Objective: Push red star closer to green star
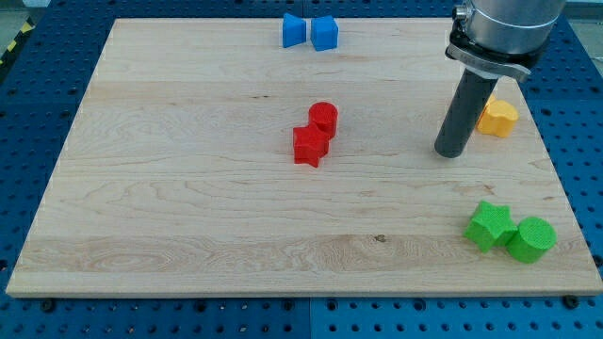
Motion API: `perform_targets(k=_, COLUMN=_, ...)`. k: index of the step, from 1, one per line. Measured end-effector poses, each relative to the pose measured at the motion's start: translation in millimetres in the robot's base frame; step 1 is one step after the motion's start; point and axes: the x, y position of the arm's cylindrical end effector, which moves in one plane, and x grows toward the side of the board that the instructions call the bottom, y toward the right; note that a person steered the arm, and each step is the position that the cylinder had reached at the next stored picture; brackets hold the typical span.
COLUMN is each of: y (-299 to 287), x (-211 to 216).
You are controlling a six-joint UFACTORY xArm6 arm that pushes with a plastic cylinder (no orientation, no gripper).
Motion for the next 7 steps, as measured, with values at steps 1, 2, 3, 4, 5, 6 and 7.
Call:
perform_targets(k=1, y=0.0, x=0.0)
perform_targets(k=2, y=-7.9, x=-15.6)
perform_targets(k=3, y=-37.2, x=-52.1)
perform_targets(k=4, y=-120.1, x=-77.6)
perform_targets(k=5, y=-194.6, x=-84.0)
perform_targets(k=6, y=-202.9, x=-60.3)
perform_targets(k=7, y=-188.3, x=-43.3)
